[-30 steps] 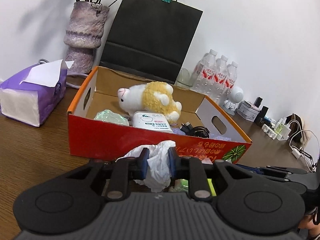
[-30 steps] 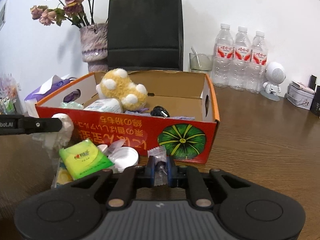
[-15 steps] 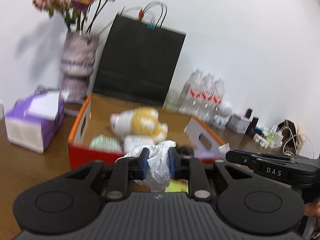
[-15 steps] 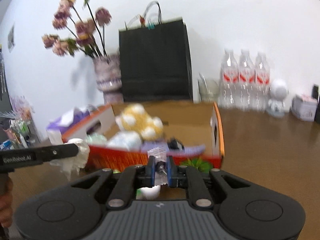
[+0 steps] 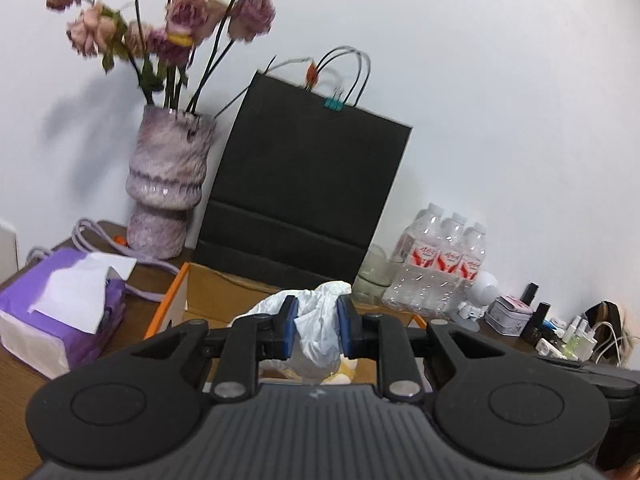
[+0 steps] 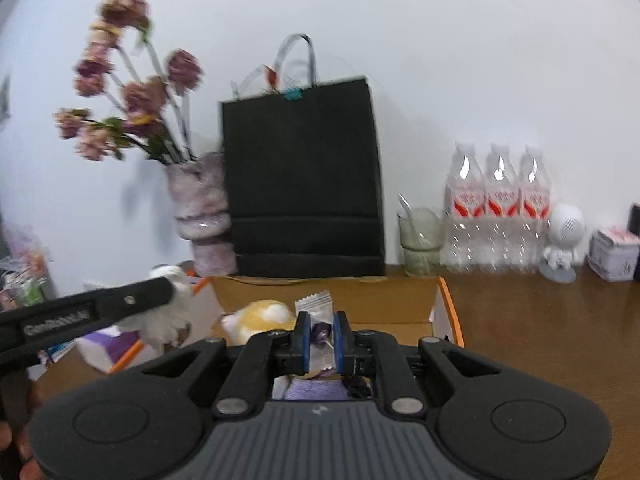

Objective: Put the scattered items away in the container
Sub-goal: 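Carry the tissue and packet into the box and open both tools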

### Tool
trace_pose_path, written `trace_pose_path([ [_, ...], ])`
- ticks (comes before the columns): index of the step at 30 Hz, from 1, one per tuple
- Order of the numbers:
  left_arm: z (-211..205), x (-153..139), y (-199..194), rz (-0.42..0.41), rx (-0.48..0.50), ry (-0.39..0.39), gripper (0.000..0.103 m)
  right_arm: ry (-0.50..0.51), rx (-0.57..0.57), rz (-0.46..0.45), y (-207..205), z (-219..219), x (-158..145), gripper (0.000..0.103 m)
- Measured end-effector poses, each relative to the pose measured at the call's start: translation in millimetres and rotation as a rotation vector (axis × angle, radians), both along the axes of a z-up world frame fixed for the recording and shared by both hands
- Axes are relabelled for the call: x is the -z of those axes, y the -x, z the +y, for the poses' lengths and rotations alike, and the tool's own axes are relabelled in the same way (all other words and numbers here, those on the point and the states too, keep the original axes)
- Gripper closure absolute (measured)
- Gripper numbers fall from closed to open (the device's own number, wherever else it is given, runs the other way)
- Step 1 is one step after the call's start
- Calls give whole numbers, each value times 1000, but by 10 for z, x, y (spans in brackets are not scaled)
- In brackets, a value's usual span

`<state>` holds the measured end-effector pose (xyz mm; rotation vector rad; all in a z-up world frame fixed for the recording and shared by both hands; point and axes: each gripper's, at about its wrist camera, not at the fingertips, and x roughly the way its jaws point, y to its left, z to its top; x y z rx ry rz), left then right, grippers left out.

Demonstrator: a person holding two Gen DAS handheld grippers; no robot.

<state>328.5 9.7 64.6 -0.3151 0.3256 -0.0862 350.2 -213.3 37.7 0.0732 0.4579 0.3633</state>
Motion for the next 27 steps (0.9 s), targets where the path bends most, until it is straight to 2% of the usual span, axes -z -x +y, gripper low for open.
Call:
trace_pose_path([
  [5, -33, 167, -222, 76, 6, -42, 81, 8, 30, 66, -279, 53, 167, 93],
  [8, -9, 267, -283, 116, 5, -37, 81, 27, 23, 101, -347, 73, 291, 93],
  [20, -28, 309, -279, 126, 6, -64, 81, 49, 21, 117, -360, 88, 353, 93],
  [23, -37, 319, -289, 133, 6, -68, 78, 53, 20, 124, -372, 86, 358, 92],
  [25, -37, 318, -290, 134, -12, -68, 63, 58, 22, 142, -392, 81, 367, 89],
  [26, -37, 313, -291, 137, -22, -74, 30, 62, 30, 156, -406, 76, 373, 84],
  [27, -42, 303, -290, 142, -37, -85, 0, 68, 38, 170, -419, 74, 379, 56],
])
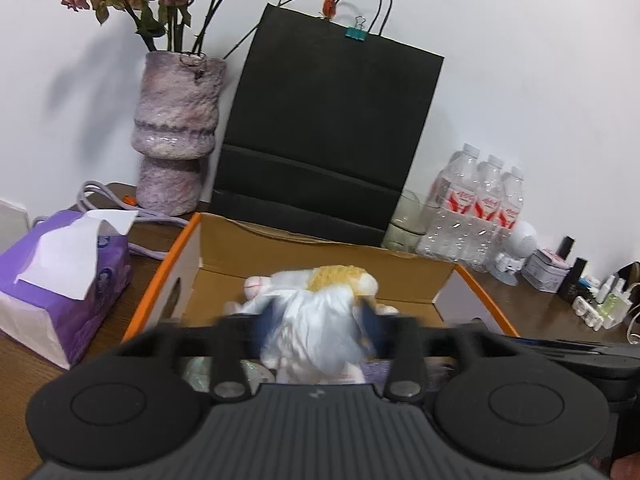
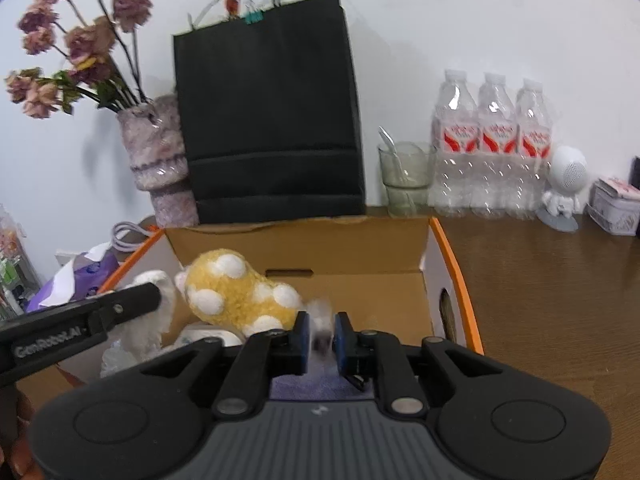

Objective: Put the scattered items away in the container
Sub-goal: 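Carry the tissue and packet into the box and open both tools, then grasp the green tissue pack with the right tool while the left tool grasps a small black item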

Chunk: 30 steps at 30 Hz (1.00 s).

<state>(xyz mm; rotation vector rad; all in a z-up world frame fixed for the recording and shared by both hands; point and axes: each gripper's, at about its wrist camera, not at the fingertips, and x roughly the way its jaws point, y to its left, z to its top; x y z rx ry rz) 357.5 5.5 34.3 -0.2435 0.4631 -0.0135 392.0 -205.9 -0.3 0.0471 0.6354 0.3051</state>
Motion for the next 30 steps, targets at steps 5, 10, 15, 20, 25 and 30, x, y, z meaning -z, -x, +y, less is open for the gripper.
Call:
trace_pose_path([
  [5, -19, -70, 48, -19, -39, -46, 0, 55, 22, -8, 20, 28, -19, 0],
  [10, -26, -62, 44, -6, -39, -41, 0, 57, 18, -9, 48, 33, -44, 0],
  [15, -24, -60, 37, -2, -39, -38, 0, 60, 20, -9, 54, 37, -48, 0],
  [20, -26, -62, 37, -1, -40, -37, 0, 63, 21, -7, 52, 45, -46, 0],
  [25, 38, -143, 139, -35, -31, -20, 0, 44, 18, -23, 89, -5, -96, 0],
  [30, 203, -173, 358, -49, -8, -36, 0, 20, -5, -62, 267, -175, -159, 0],
])
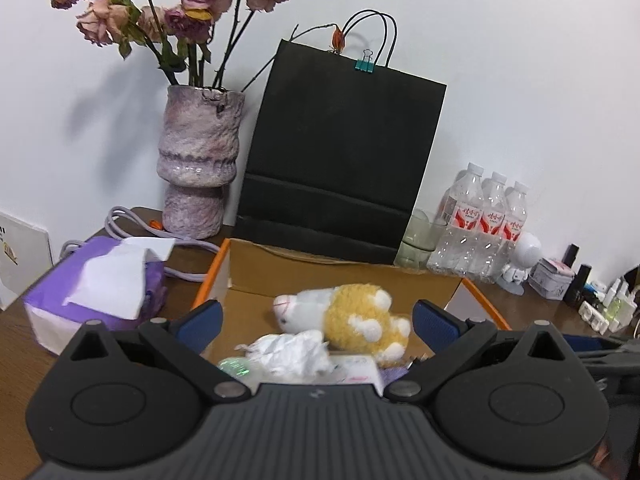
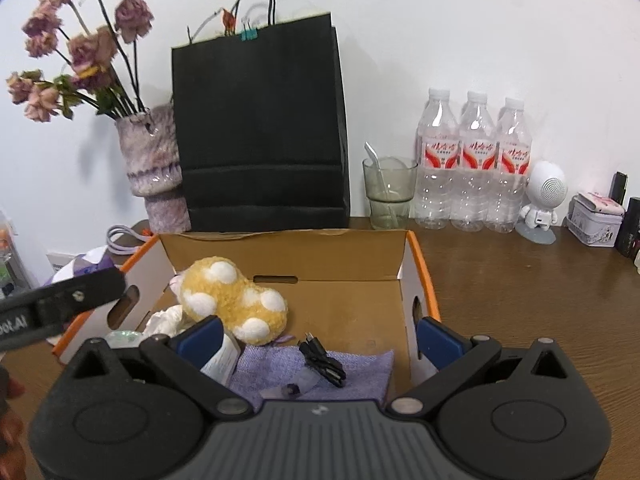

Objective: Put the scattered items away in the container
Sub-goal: 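Grasp the green tissue pack with the right tool while the left tool grasps a small black item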

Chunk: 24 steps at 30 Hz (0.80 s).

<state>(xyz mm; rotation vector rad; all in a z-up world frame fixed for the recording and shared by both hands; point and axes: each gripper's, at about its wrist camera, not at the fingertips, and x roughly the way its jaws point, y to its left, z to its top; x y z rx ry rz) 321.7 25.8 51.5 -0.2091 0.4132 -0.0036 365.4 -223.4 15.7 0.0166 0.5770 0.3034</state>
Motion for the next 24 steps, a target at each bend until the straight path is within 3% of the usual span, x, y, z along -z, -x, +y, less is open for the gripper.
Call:
trace_pose_path([
  [9, 347, 203, 377, 85, 11, -99, 0, 71, -25, -11, 422, -333, 207, 0],
  [12, 431, 322, 468, 119, 7, -94, 0, 88, -26, 5, 538, -382, 347, 0],
  [16, 462, 497, 512, 170, 10, -69, 0, 33, -58, 32, 680, -354, 523, 0],
  [24, 443, 594, 538, 197, 50, -46, 0, 8, -118, 55, 848, 101, 618, 0],
])
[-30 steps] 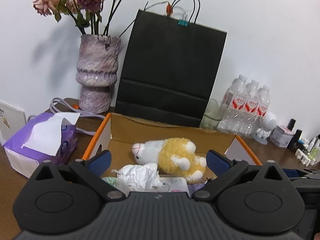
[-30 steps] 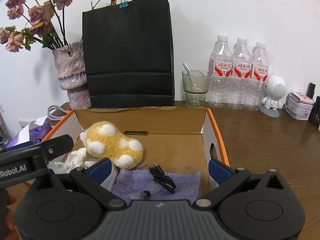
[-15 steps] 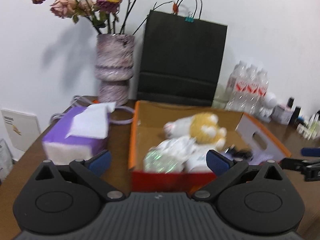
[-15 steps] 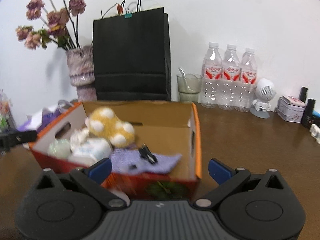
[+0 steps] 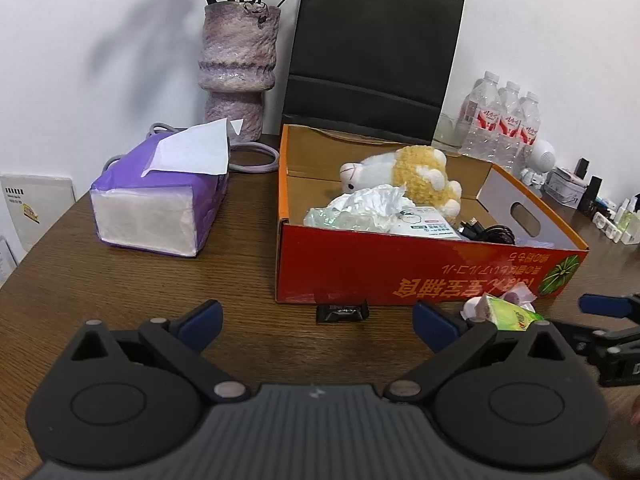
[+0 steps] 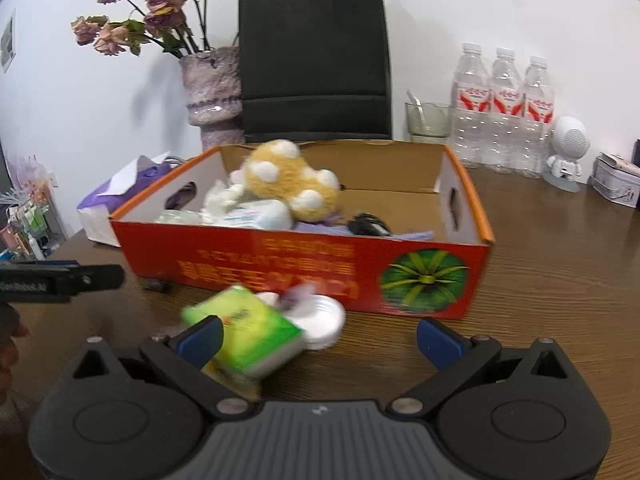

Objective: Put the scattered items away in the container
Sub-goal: 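Grasp the green tissue pack with the right tool while the left tool grasps a small black item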

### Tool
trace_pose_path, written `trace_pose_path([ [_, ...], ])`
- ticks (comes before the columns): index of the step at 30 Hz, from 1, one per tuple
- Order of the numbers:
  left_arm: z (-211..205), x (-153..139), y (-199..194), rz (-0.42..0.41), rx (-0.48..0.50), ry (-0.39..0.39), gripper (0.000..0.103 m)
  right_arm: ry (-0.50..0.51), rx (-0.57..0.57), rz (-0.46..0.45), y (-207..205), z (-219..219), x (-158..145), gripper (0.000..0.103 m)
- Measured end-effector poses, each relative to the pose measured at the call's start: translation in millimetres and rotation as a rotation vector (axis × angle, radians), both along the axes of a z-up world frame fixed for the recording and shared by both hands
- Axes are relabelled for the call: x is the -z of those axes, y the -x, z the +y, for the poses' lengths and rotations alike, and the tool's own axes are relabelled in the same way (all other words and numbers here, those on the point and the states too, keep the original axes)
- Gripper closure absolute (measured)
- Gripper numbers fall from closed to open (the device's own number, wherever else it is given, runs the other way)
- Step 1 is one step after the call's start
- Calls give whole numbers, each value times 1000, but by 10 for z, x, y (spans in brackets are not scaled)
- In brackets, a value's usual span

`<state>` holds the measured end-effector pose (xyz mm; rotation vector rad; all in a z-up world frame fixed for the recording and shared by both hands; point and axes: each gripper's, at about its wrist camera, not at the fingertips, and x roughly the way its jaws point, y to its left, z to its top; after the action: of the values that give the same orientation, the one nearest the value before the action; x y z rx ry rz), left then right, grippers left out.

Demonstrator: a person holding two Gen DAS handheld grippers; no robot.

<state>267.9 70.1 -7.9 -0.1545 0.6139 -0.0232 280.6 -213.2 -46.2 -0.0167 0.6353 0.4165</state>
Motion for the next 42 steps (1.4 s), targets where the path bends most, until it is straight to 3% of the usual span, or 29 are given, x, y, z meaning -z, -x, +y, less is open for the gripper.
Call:
trace_pose_path([
  [14, 60, 142, -291, 74, 58, 7, 5, 21, 197, 54, 2, 566, 100, 0],
  [17, 88, 173, -295, 85, 61, 31, 5, 9, 238, 64, -39, 598, 135, 11],
  [18, 99, 179, -291, 88, 60, 37, 5, -1, 242, 69, -44, 595, 140, 24],
  [28, -16, 208, -320, 89, 48, 27, 7, -44, 248, 18, 53, 364, 47, 27],
  [34, -137, 232, -396, 78, 0, 9, 19, -49, 256, -10, 69, 139, 20, 27],
  [37, -230, 244, -418, 71, -26, -40, 32, -46, 256, -20, 52, 34, 15, 27],
  [40, -326, 271, -400, 61, -54, -143, 53, -38, 253, -19, 17, -32, 34, 27],
  [42, -313, 275, -372, 51, -56, -169, 72, -42, 250, -7, -6, -60, 58, 27],
])
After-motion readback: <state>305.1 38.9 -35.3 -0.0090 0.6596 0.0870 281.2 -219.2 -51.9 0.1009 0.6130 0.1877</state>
